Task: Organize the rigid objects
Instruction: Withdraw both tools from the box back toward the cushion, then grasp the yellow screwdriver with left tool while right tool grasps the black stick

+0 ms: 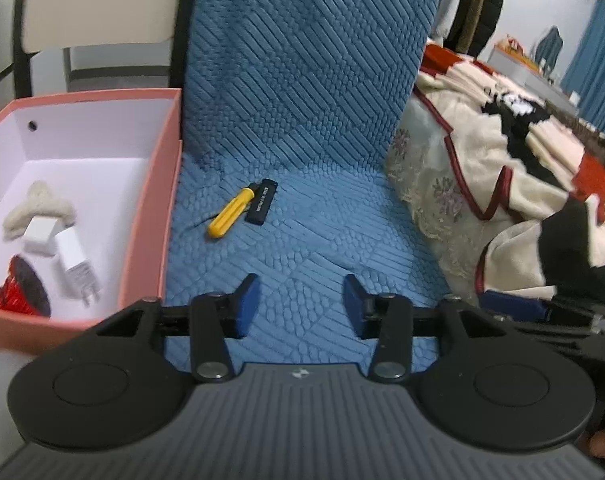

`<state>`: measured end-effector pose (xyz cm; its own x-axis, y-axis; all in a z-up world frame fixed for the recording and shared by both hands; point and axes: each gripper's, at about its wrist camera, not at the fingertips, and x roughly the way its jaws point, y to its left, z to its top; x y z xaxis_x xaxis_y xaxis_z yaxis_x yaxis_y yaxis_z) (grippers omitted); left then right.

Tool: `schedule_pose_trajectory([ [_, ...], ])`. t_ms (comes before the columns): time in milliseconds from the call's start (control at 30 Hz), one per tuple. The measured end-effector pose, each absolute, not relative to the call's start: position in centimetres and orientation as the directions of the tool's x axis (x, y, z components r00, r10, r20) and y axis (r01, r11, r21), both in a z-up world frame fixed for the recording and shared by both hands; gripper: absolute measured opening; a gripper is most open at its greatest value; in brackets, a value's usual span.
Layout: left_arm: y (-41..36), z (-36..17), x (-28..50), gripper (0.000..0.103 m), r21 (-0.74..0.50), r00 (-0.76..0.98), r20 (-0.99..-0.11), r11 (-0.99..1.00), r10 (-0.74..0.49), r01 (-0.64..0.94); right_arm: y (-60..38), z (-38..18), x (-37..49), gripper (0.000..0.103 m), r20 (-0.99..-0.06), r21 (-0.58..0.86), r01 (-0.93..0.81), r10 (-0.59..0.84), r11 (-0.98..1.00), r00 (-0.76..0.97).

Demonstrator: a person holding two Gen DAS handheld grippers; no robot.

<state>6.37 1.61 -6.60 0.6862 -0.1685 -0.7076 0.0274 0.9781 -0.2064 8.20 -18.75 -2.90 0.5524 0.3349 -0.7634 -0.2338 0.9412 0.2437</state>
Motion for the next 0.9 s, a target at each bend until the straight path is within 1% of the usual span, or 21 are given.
schedule_pose_trajectory([
  [33,1.3,-7.0,7.0,0.058,-0.19,0.687,-0.708,0.981,-0.163,0.037,-18.7,-3.1,8.6,0.064,-0.765,0.247,-0.228,0.334,0.942,0.55],
  [133,0.6,-8.1,8.9,0.059,-0.148,0.682,-0.717,0.987,-0.146,0.055,-18.6,-3.8,10.7,0.064,-0.765,0.285,-0.214,0.356,0.934,0.536],
  [267,0.4,-9.9,11.6,0.059,-0.079,0.677,-0.73,0.996,-0.089,0.045,-18.1,-4.9,14.1,0.064,-0.768,0.359,-0.188,0.404,0.914,0.498],
  [333,0.7,-10.8,13.0,0.059,-0.073,0.678,-0.731,0.997,-0.077,0.035,-17.6,-5.7,16.2,0.064,-0.769,0.392,-0.183,0.43,0.902,0.474],
  [500,0.8,-12.9,16.0,0.058,-0.017,0.67,-0.742,1.0,-0.018,0.007,-15.5,-8.2,21.0,0.064,-0.8,0.381,-0.204,0.432,0.902,0.417],
  [700,1.3,-15.3,18.6,0.058,0.009,0.659,-0.752,1.0,0.012,-0.009,-13.3,-11.3,26.1,0.064,-0.833,0.405,-0.21,0.454,0.89,0.317],
  [767,1.6,-16.0,19.2,0.058,0.009,0.657,-0.754,1.0,0.005,0.002,-12.2,-12.1,27.5,0.063,-0.836,0.408,-0.226,0.461,0.885,0.296],
  [900,1.9,-16.8,19.9,0.058,0.05,0.664,-0.747,0.999,0.036,0.001,-10.3,-13.9,29.8,0.059,-0.853,0.408,-0.241,0.462,0.881,0.243],
])
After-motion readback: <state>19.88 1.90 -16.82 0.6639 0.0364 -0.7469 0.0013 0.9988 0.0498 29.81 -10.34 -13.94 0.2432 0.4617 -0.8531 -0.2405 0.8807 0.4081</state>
